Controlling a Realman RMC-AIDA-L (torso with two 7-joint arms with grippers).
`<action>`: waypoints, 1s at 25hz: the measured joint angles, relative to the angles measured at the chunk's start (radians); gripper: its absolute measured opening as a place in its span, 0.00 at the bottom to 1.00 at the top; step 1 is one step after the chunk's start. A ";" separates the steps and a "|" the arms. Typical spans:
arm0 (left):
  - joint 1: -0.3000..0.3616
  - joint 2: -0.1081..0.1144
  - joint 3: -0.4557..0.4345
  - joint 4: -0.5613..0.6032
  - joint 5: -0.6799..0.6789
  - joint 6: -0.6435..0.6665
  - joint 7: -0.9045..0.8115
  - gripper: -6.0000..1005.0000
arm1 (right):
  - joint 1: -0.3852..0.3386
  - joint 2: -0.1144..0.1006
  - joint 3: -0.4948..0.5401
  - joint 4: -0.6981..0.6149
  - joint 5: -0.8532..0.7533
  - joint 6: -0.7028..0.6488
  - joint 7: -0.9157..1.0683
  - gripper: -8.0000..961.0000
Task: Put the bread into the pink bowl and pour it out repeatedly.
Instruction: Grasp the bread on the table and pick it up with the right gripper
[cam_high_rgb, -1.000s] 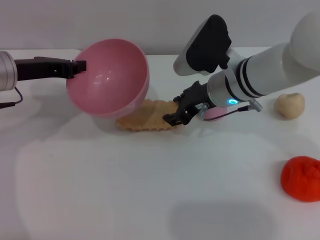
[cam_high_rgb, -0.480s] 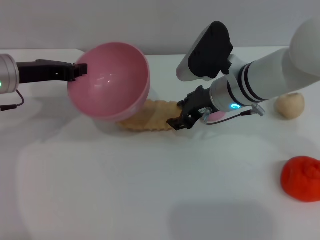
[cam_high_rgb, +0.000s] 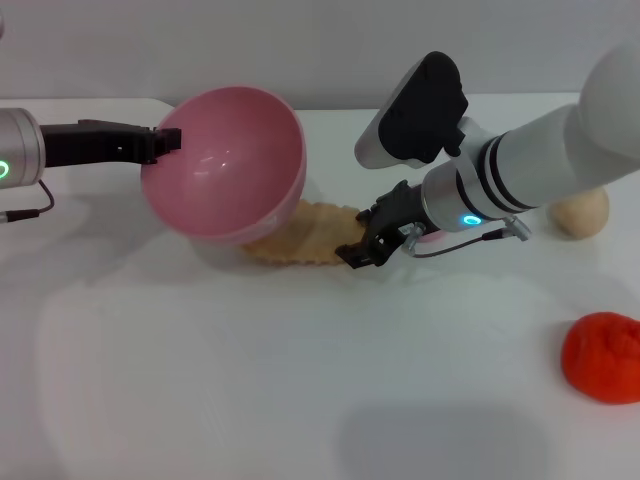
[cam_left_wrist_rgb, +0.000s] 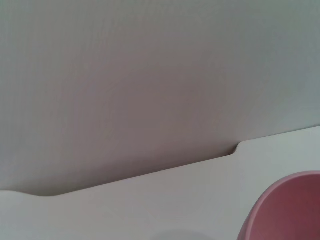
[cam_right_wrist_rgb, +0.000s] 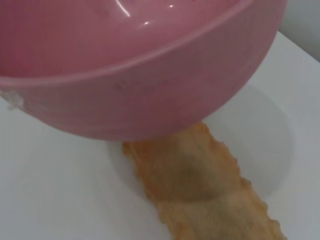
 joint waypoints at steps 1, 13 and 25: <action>0.000 0.000 0.000 0.000 0.000 0.000 0.000 0.05 | 0.000 0.000 -0.003 0.001 0.004 0.001 0.000 0.59; 0.005 0.000 0.010 0.002 0.001 0.000 0.001 0.05 | -0.010 0.000 -0.037 0.001 0.009 0.034 0.004 0.46; 0.023 -0.008 0.011 0.026 0.001 0.010 0.001 0.05 | -0.036 0.000 -0.055 -0.022 0.023 0.069 0.003 0.30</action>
